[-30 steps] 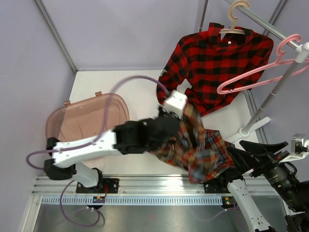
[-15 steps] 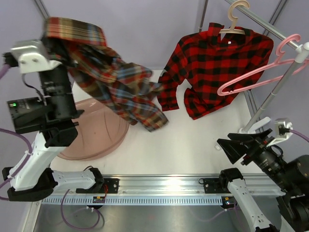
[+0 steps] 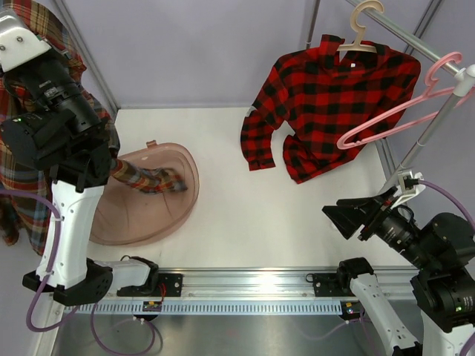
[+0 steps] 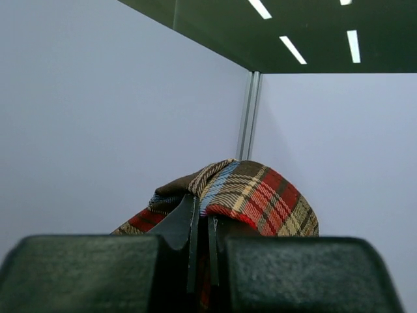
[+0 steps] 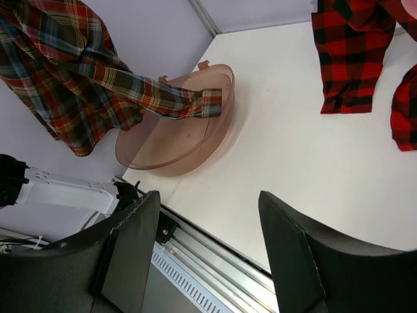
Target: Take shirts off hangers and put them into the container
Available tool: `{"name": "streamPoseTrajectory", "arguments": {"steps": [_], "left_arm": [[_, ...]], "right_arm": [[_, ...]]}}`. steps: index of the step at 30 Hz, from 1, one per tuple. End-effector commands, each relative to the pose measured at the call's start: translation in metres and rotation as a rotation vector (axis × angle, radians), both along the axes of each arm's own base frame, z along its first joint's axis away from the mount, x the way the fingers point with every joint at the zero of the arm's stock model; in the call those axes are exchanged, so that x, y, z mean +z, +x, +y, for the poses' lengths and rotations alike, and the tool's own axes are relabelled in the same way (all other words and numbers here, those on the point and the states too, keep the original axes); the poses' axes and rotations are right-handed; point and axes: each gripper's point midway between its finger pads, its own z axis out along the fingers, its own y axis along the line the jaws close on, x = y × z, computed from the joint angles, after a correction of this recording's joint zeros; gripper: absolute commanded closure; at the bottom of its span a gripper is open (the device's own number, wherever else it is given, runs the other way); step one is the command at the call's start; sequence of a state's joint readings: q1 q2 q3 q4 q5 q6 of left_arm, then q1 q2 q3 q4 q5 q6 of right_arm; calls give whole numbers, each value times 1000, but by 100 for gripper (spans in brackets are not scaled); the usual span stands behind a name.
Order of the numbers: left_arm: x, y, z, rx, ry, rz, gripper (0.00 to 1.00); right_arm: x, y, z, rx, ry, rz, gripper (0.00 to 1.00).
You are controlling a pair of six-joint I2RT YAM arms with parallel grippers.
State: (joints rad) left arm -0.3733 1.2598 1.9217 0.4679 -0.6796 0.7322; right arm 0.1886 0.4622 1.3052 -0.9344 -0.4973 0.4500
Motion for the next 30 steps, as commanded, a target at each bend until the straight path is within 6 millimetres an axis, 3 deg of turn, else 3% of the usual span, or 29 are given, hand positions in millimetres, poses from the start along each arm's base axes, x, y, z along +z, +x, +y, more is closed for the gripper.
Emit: {"name": "streamPoseTrajectory", "arguments": {"steps": [1, 5, 9, 11, 15, 17, 19, 20, 21, 22, 23, 25, 26, 27, 29, 30], "left_arm": [[28, -28, -5, -147, -14, -139, 100], [19, -11, -12, -168, -14, -108, 100], [20, 6, -32, -305, -15, -56, 100], [28, 5, -40, -375, -20, -65, 100], [10, 23, -48, -411, -46, -13, 100], [-14, 43, -50, -412, -86, 38, 100], [-28, 41, -46, -416, -139, 36, 100], [-58, 60, -48, -416, -173, 86, 100], [-68, 61, -46, -411, -195, 88, 100], [-73, 54, -40, -407, -212, 78, 100], [-94, 65, -36, -393, -235, 118, 100], [-108, 64, -24, -371, -266, 143, 100], [-130, 72, -14, -348, -313, 185, 100], [-140, 70, -8, -336, -339, 194, 100], [-149, 42, 15, -291, -410, 144, 100], [-167, 42, 21, -261, -434, 162, 100]], "right_arm": [[11, 0, 6, 43, 7, -43, 30], [13, -5, 2, 27, -4, -66, 30], [10, -4, 3, 30, -10, -60, 30], [11, -5, 1, 23, -11, -67, 30], [13, -11, -1, 18, -14, -81, 30], [13, -13, -2, 11, -20, -81, 30], [12, -15, -4, 4, -27, -79, 30], [12, -15, -4, 3, -29, -79, 30], [12, -16, -5, 1, -29, -80, 30], [13, -17, -5, 0, -30, -84, 30], [13, -18, -5, 3, -29, -82, 30], [13, -19, -5, 2, -34, -83, 30], [13, -19, -6, 0, -37, -83, 30], [13, -19, -6, -1, -39, -84, 30], [11, -19, -6, -2, -41, -82, 30], [10, -18, -5, 3, -38, -77, 30]]}}
